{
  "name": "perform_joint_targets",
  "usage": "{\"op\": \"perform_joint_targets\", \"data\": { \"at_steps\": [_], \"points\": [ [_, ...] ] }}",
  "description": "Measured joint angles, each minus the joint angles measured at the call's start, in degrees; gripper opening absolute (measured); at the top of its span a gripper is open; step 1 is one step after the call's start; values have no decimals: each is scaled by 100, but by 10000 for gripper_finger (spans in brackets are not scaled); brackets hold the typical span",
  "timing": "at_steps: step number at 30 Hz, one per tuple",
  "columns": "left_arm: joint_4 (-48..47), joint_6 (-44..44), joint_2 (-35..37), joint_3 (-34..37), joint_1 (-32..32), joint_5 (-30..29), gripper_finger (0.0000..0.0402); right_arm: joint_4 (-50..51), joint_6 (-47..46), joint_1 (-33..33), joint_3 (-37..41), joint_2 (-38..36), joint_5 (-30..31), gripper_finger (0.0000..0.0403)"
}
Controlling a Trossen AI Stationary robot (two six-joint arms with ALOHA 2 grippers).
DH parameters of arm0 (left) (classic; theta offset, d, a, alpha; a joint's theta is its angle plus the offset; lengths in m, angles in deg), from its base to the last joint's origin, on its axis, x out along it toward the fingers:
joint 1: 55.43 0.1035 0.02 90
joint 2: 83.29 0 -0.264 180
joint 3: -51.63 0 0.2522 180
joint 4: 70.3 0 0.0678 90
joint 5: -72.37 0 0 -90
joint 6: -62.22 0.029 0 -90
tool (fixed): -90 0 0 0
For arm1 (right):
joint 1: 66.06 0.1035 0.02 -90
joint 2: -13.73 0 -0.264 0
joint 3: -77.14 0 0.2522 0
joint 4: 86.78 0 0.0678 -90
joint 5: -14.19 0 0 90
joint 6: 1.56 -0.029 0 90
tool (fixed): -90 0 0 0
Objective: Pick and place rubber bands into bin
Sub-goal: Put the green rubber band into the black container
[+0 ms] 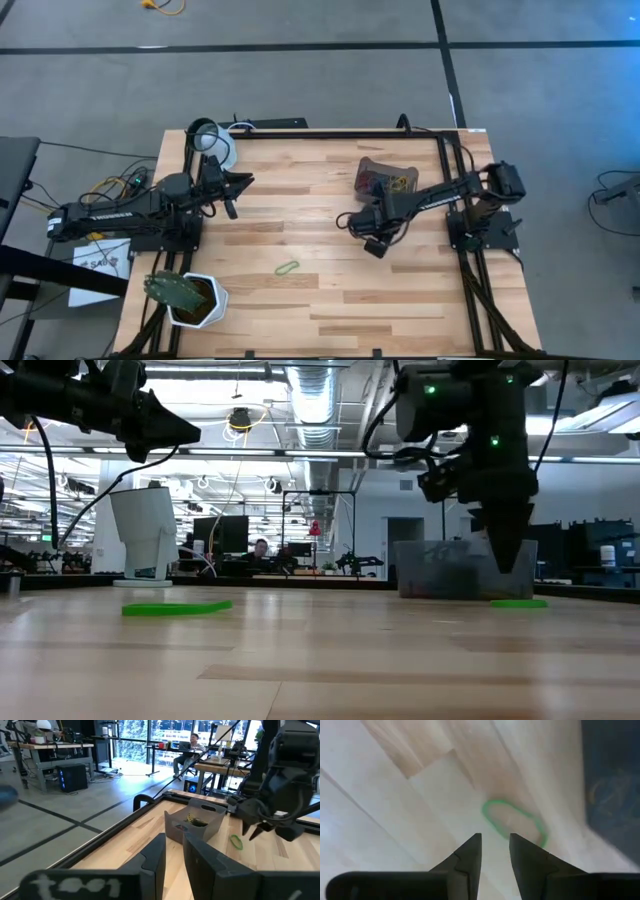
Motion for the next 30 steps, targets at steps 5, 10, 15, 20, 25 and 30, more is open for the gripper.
{"op": "perform_joint_targets", "data": {
  "at_steps": [5, 10, 15, 20, 25, 30],
  "points": [
    [-15, -2, 2, 0, -2, 0, 55, 13, -1014, 253, 91, 0, 2, 95],
    [-13, -5, 0, 0, -2, 1, 55, 21, -1663, 406, 98, 0, 249, 95],
    [-9, -9, 1, 0, -2, 2, 55, -43, -2171, 534, 105, 57, 649, 95],
    [-2, -11, 0, 0, -2, 2, 55, -450, -2153, 552, 201, 381, 625, 95],
    [-3, -12, 0, 0, -2, 3, 55, -454, -1708, 467, 168, 695, 754, 95],
    [19, -15, 2, 0, -4, 2, 55, -557, -1407, 305, 152, 739, 595, 95]
  ]
}}
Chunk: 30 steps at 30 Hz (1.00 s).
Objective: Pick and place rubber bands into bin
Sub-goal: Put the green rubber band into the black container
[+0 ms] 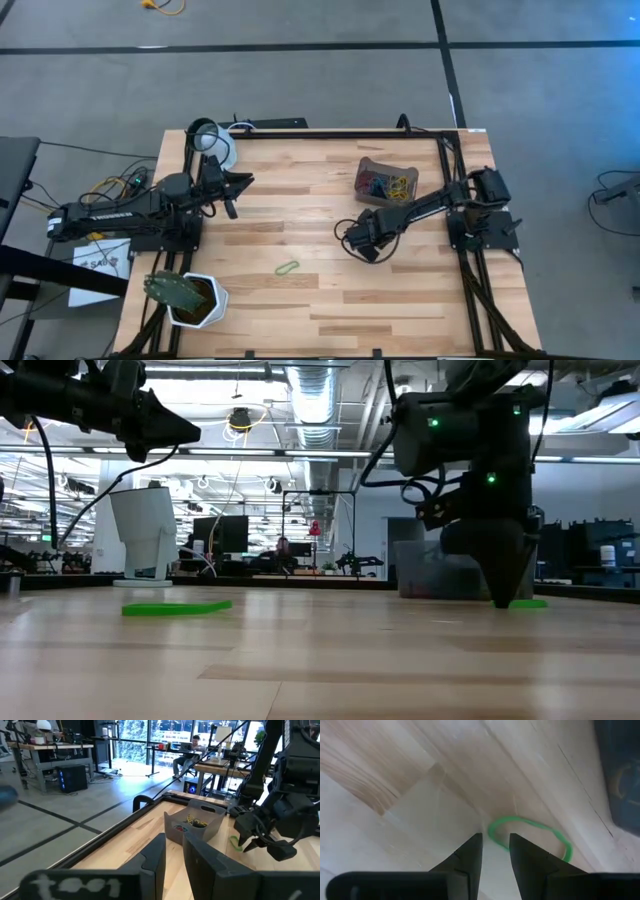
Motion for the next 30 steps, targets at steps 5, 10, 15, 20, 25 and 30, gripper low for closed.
{"op": "perform_joint_targets", "data": {
  "at_steps": [5, 10, 15, 20, 25, 30],
  "points": [
    [-9, 0, -1, 0, 0, 2, 55, -66, 76, -101, 5, 0, -53, 95],
    [-12, 2, -2, 0, 0, 2, 55, -140, 390, -139, 18, 0, -99, 76],
    [-15, 0, 0, 0, 2, 2, 55, -194, 673, -235, 57, -7, -223, 49],
    [-17, 0, 0, 0, 4, 2, 55, -427, 1184, -217, 79, -4, -403, 8],
    [-17, -2, 0, 0, 4, 4, 55, -270, 813, 97, -300, 71, 97, 3],
    [-17, -3, -1, 0, 4, 3, 55, 512, 1150, 521, -1124, -110, 380, 2]
  ]
}}
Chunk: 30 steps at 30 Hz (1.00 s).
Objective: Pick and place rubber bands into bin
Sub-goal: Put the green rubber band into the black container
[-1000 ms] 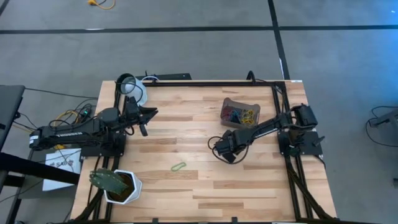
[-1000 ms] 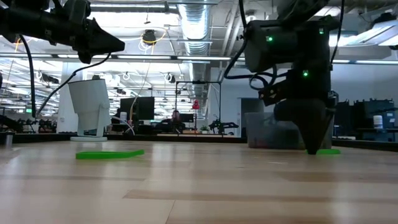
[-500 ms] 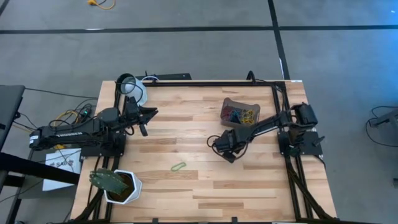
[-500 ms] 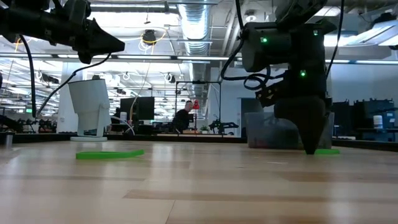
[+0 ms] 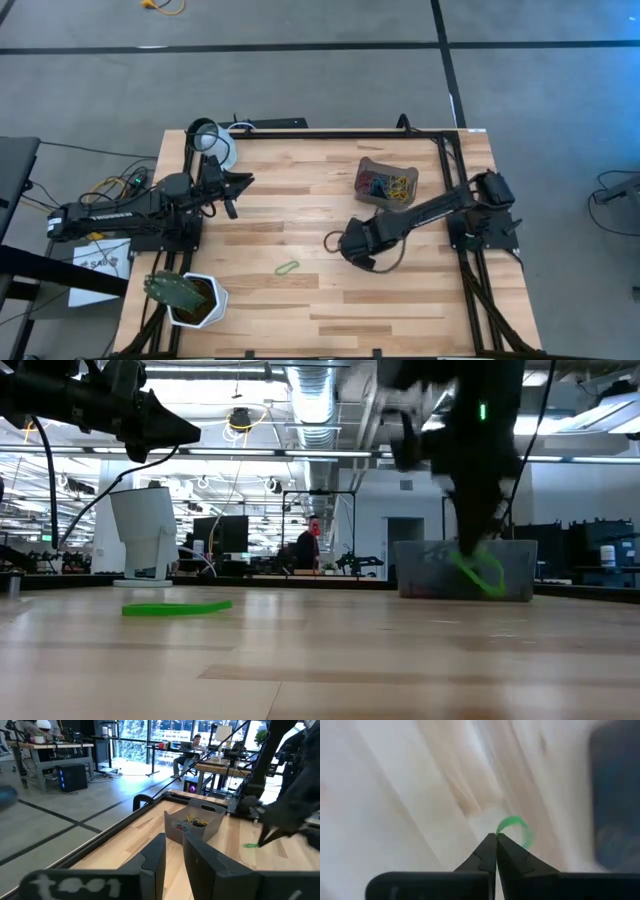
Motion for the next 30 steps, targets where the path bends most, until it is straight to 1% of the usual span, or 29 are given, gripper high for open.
{"op": "perform_joint_targets", "data": {
  "at_steps": [2, 4, 8, 10, 12, 14, 17, 19, 22, 24, 26, 28, 30],
  "points": [
    [3, -1, -1, 0, 0, -1, 55, 462, 198, 131, -346, -84, 464, 1],
    [20, -1, 1, 0, 0, 2, 55, 1246, 261, 178, -702, -200, 1081, 1],
    [20, -2, 1, 0, 0, 0, 55, 2654, -24, 147, -1253, -462, 2217, 1],
    [11, 0, -1, 0, 0, -3, 55, 3045, -156, 64, -1379, -669, 2704, 1],
    [9, 1, 1, 0, 0, -3, 55, 3113, -169, -88, -1338, -929, 2952, 1],
    [6, 1, -1, 0, 0, -5, 55, 2935, 46, -342, -1241, -1259, 2944, 1],
    [0, 1, 0, 0, 0, -5, 55, 2952, 248, -775, -992, -1668, 2812, 0],
    [-2, 1, 1, 0, 0, -5, 55, 2905, 261, -1102, -697, -1929, 2625, 0],
    [-2, 3, -1, 0, 0, -7, 55, 2527, 361, -1607, -83, -2388, 2375, 0],
    [-2, 1, 1, 0, 0, -7, 55, 1950, 714, -1870, 382, -2638, 2113, 0],
    [-2, 1, 0, 0, 0, -7, 55, 1280, 1145, -2068, 817, -2867, 1718, 0],
    [-2, 1, -1, 0, 0, -9, 55, 529, 1551, -2215, 1162, -3042, 1393, 0],
    [-2, 1, 1, 0, 0, -9, 55, 99, 1871, -2356, 1400, -3126, 1225, 0]
  ]
}}
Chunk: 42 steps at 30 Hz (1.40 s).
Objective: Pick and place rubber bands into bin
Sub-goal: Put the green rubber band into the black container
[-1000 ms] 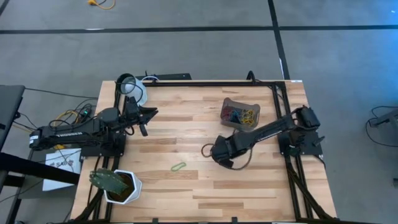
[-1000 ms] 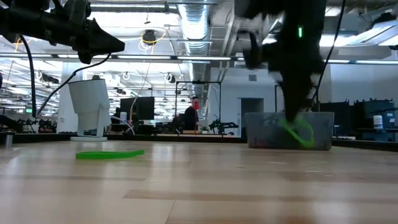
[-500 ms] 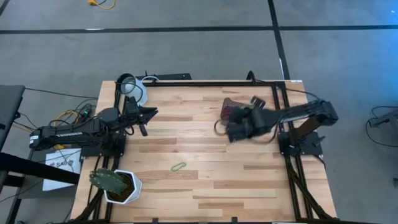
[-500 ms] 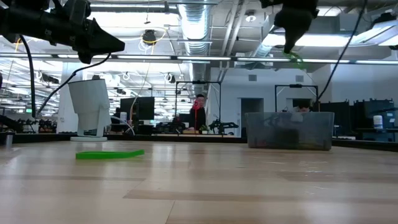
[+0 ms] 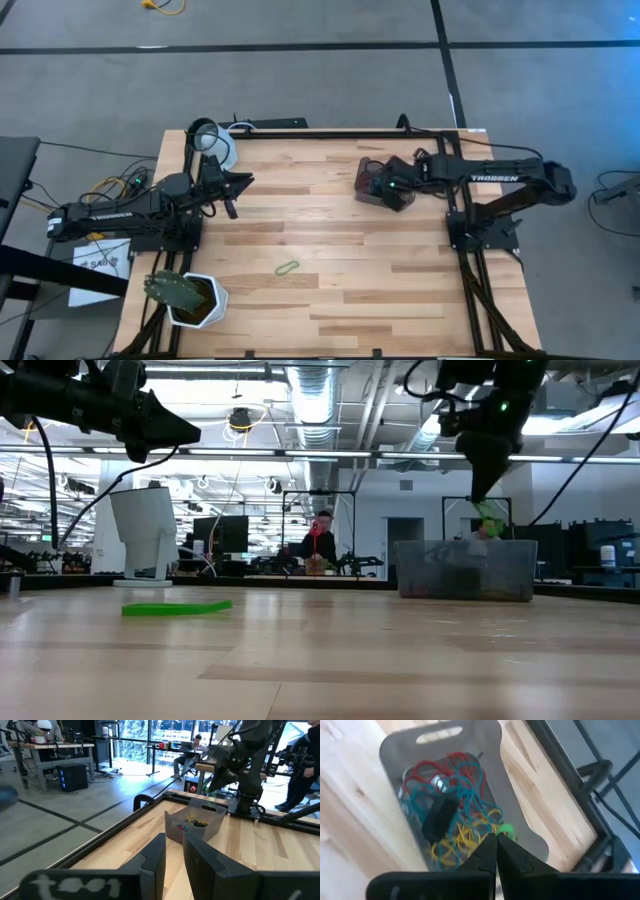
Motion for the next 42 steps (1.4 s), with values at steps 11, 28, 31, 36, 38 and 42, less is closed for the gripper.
{"op": "perform_joint_targets", "data": {
  "at_steps": [11, 28, 31, 36, 38, 42],
  "points": [
    [0, 1, 0, 0, -2, -7, 55, -435, 150, -705, 601, -28, -451, 0],
    [0, -1, -2, 0, -1, -11, 55, -1586, -51, -1010, 1508, -26, -862, 14],
    [0, -2, 0, 0, 0, -11, 55, -1590, -92, -1006, 1508, -26, -864, 28],
    [0, -8, -1, 0, 0, -11, 55, -1590, -263, -1006, 1508, -26, -1002, 54],
    [0, -101, -2, 0, 0, -7, 55, -1609, -265, -1008, 1508, -26, -1114, 61],
    [0, -409, 0, 0, 0, 282, 55, -1752, -262, -1006, 1508, 73, -1151, 68]
  ]
}}
